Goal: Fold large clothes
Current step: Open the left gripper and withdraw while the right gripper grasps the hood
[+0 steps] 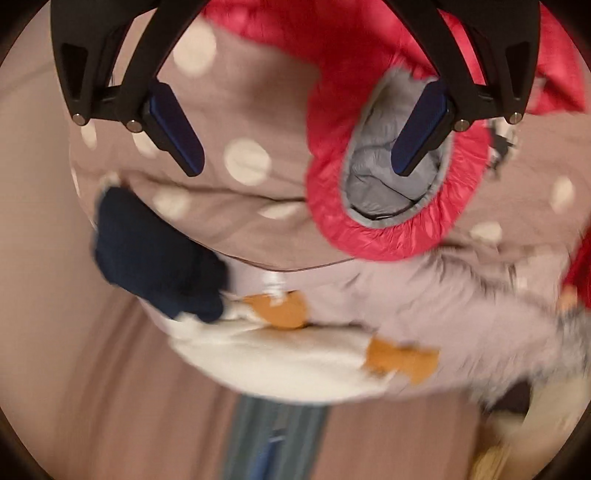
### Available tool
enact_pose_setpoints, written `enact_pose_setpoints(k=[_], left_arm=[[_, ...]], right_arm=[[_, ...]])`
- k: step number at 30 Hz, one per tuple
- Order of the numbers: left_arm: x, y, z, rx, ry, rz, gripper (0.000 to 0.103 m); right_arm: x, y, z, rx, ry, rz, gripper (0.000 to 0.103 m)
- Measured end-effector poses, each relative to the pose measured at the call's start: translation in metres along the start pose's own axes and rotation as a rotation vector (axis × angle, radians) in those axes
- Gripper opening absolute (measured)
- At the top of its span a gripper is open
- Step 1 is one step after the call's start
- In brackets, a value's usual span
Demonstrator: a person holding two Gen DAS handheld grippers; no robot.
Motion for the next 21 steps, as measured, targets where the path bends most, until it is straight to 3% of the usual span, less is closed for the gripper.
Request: enact_pose_setpoints(k=[1,3,4,5,6,7,9,11,13,16,18,21], left_arm=[[-0.007,0.0,0.0,-0.025,-0.003,0.033,0.033],[-0.018,0.001,0.005,-0.011,0.032,0.077,0.033],[-0.022,0.002,0.007,-0.009,0.013,0.081,0.033],[-0.025,0.002,0.009,-0.008,-0.004,0.082,0.033],[-0.028,0.002,0.011,-0.001,-0.006,0.096,0.033],[-0.032,0.002,0.011,0.004,-0.006,0.119,0.033],[-0.036,-0.001,0.004,0.003,-0.016,0.156,0.034],[-0.035,-0.003,-0.005,-0.04,-0.037,0.136,0.033],[-0.037,-0.006,-0.01,-0.078,-0.022,0.153,0.033],[-0.042,-0.016,-0.008,-0.048,-0.004,0.223,0.034],[-0.034,-0.02,-0.011,-0.027,-0.056,0.173,0.033],[-0.02,-0.029,-0.018,-0.002,-0.157,0.046,0.033]], right_arm=[[0.007,0.008,0.022,0.012,-0.024,-0.001,0.099],[0.016,0.017,0.062,0.056,0.046,0.017,0.081],[0.017,0.018,0.081,0.078,0.095,0.063,0.051],[0.014,0.016,0.098,0.1,0.143,0.141,0.009],[0.009,0.014,0.109,0.13,0.151,0.209,0.002],[0.003,0.012,0.111,0.126,0.136,0.266,0.005],[0.0,0.013,0.088,0.034,0.129,0.235,0.005],[-0.009,0.006,0.038,-0.097,0.1,0.226,0.005],[-0.02,-0.01,-0.012,-0.162,0.152,0.249,0.005],[-0.028,-0.06,-0.091,-0.242,0.192,0.206,0.005],[-0.031,-0.112,-0.133,-0.268,0.21,0.163,0.008],[-0.03,-0.188,-0.152,-0.23,0.193,0.159,0.015]])
Point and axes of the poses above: each gripper's, at about its wrist camera, not at the fingertips, and z roughly the way its jaws point, x to its left, y to its top, the point moved 4 cm from there along z, roughly the way its jaws point, and after that the axes turned 15 degrees about x, right-handed, at the moved point
